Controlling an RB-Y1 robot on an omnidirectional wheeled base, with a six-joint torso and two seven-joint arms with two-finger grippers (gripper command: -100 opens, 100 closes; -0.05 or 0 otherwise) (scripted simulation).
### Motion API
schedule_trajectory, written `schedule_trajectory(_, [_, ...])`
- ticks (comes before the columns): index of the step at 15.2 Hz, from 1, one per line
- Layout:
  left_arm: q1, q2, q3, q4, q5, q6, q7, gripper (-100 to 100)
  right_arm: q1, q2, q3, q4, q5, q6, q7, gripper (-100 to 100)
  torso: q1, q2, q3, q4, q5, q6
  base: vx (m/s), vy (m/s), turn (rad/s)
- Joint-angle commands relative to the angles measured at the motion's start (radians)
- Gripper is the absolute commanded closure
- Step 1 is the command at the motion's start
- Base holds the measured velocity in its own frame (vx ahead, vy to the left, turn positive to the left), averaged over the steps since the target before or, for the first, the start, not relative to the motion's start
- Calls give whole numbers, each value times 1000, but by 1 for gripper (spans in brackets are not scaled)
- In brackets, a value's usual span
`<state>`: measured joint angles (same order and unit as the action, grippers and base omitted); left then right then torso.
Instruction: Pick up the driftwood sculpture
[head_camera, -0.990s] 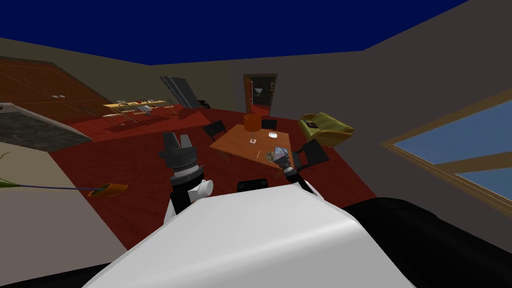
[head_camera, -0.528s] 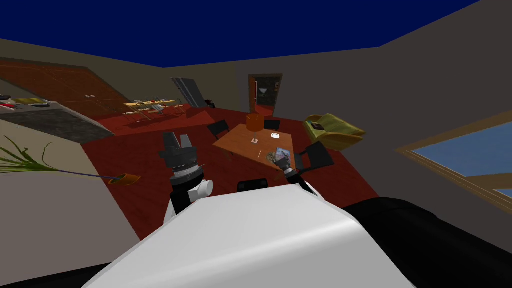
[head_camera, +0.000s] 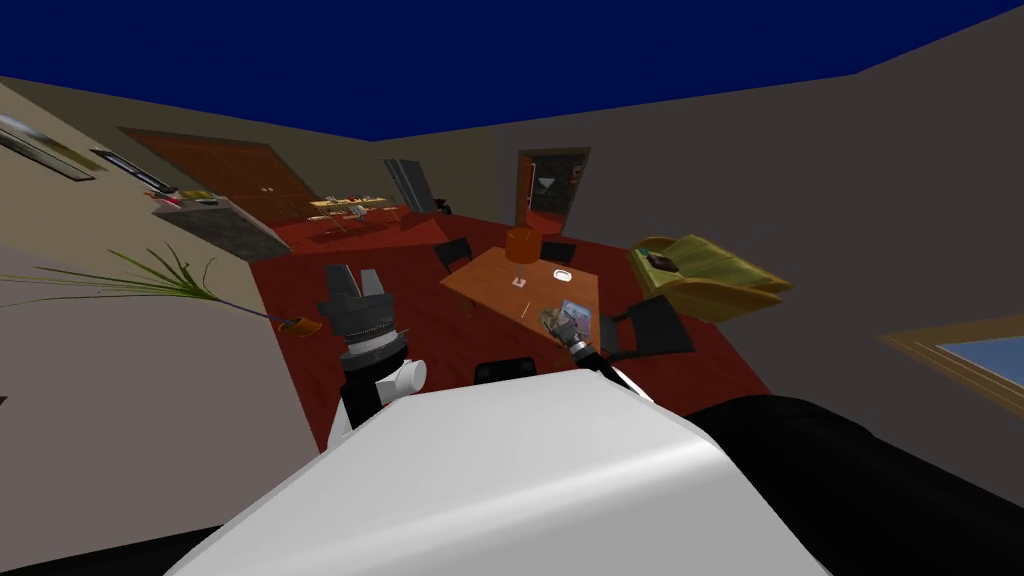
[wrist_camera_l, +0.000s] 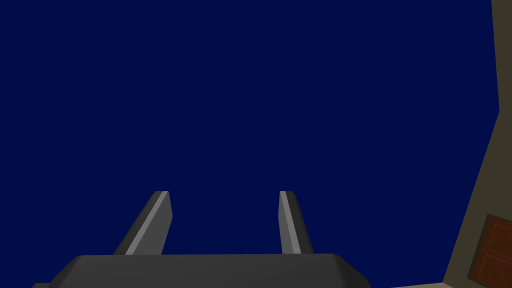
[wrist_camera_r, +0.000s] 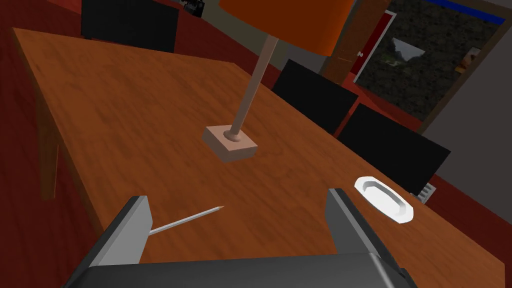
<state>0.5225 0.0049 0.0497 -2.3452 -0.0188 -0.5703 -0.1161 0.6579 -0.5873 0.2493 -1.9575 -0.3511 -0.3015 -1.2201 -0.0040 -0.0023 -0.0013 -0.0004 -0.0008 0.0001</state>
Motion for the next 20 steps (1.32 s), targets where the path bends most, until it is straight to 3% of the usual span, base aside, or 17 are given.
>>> schedule_trajectory(1, [0,0,0,0,0,0,0,0,2,-2,3,4,-2,1,-47,-100,0,0,0,0,0,0,-7,-40,-10])
schedule_trajectory(2, [0,0,0,0,0,0,0,0,12,-29,17,30,-24,14,-70,-100,0,0,0,0,0,1,-15,-43,241])
schedule_trajectory(8, [0,0,0,0,0,0,0,0,22,-56,30,56,-45,27,-198,-100,0,0,0,0,0,-1,-19,-51,277])
schedule_trajectory(15, [0,0,0,0,0,0,0,0,31,-83,44,81,-67,40,-328,-100,0,-1,0,0,0,0,-15,-33,127])
schedule_trajectory(16, [0,0,0,0,0,0,0,0,41,-108,57,107,-88,53,-362,-100,1,-1,-1,0,0,1,-21,-25,290])
schedule_trajectory(19, [0,0,0,0,0,0,0,0,41,-108,57,107,-88,53,-420,-100,-1,0,0,0,0,0,-24,-49,221])
schedule_trajectory(20, [0,0,0,0,0,0,0,0,50,-133,71,132,-109,65,-447,-100,0,-1,0,0,0,1,-18,-45,294])
